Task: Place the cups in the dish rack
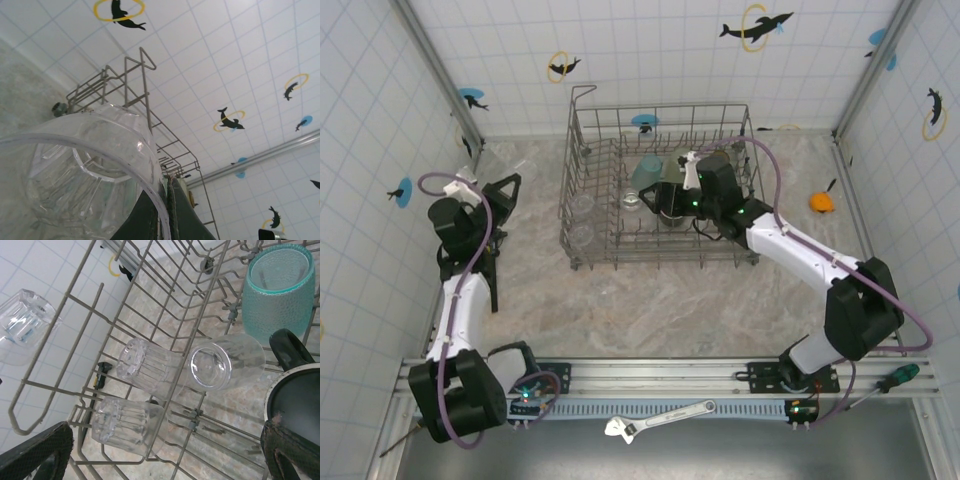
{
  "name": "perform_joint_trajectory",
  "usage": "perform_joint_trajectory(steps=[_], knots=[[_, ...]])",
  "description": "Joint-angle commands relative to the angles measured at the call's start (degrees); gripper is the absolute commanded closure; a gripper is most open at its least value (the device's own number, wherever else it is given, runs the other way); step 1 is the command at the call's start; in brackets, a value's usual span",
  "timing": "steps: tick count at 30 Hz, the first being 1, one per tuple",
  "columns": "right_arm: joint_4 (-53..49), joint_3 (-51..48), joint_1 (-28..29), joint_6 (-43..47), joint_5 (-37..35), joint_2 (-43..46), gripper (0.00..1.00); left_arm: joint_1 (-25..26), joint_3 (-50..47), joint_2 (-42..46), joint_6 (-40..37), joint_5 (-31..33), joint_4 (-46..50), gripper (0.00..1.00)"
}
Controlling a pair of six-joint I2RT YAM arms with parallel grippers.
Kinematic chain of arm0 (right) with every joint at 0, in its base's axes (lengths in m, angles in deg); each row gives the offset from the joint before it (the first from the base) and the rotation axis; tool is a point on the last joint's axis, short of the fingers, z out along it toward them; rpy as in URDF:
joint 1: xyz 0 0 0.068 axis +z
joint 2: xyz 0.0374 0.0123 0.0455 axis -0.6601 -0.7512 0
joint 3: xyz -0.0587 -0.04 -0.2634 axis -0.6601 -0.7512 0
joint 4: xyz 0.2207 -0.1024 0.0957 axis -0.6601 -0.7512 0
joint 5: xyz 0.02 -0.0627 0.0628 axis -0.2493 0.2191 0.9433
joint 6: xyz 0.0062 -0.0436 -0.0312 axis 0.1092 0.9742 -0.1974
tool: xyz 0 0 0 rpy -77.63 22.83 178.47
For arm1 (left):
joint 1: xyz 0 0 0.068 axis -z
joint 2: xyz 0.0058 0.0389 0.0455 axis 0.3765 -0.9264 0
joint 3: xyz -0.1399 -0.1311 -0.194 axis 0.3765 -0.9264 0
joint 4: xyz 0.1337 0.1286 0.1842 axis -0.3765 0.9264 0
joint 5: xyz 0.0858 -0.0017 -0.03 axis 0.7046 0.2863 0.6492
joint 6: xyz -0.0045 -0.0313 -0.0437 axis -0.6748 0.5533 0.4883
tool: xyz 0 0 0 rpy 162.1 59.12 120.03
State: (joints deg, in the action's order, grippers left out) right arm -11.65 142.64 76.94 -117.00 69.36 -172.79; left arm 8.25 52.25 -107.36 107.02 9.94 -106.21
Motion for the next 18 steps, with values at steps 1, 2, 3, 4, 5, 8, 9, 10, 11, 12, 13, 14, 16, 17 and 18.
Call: perform_joint_trajectory(steps=[1,2,3,4,5,8,9,10,11,12,13,14,16,17,18], knots=[[4.1,1.6,-0.7,-1.7,2.6,-0.5,0.00,1.1,2.4,0.7,0.9,-1.1,-7.1,1.00],[4.4,1.6,-0.8,-2.0,3.0,-0.5,0.00,1.3,2.6,0.9,1.0,-1.2,-7.5,1.00],[4.7,1.6,-1.0,-2.2,3.4,-0.6,0.00,1.4,2.8,0.9,1.1,-1.2,-7.6,1.00],[4.8,1.6,-1.2,-2.4,3.6,-0.6,0.00,1.4,3.2,1.0,1.2,-1.4,-7.6,1.00],[4.8,1.6,-1.2,-2.6,3.8,-0.7,0.00,1.5,3.7,0.9,1.1,-1.6,-7.6,1.00],[4.8,1.7,-1.4,-3.1,4.4,-0.9,0.00,2.7,5.2,0.2,0.9,-2.6,-7.6,1.00],[6.7,1.6,-1.4,-3.4,5.0,-1.0,0.00,3.6,5.8,-0.2,0.8,-3.1,-7.6,1.00],[7.2,1.5,-1.5,-3.8,5.5,-1.1,0.00,4.5,6.1,-0.6,0.7,-3.3,-7.6,1.00],[7.7,1.5,-1.7,-4.3,5.7,-1.2,0.00,5.9,6.4,-0.9,0.4,-3.4,-7.6,1.00],[8.1,1.4,-1.8,-4.9,5.7,-1.2,0.00,7.0,6.6,-1.3,0.0,-3.3,-7.6,1.00],[8.4,1.5,-1.9,-5.1,5.6,-1.3,0.00,8.1,6.7,-1.5,-0.1,-3.2,-7.6,1.00],[8.5,1.6,-2.0,-5.4,5.7,-1.3,0.00,9.1,6.8,-1.8,-0.4,-2.8,-7.8,1.00],[8.2,1.5,-2.7,-5.4,5.6,-1.2,0.00,11.3,7.2,-2.4,-1.0,-2.3,-7.8,1.00],[7.8,1.4,-3.2,-5.4,5.7,-1.0,0.00,12.3,7.6,-3.0,-1.2,-2.2,-7.9,1.00],[8.0,1.2,-3.7,-5.7,5.6,-0.7,0.00,13.5,8.0,-3.5,-1.4,-2.3,-7.9,1.00]])
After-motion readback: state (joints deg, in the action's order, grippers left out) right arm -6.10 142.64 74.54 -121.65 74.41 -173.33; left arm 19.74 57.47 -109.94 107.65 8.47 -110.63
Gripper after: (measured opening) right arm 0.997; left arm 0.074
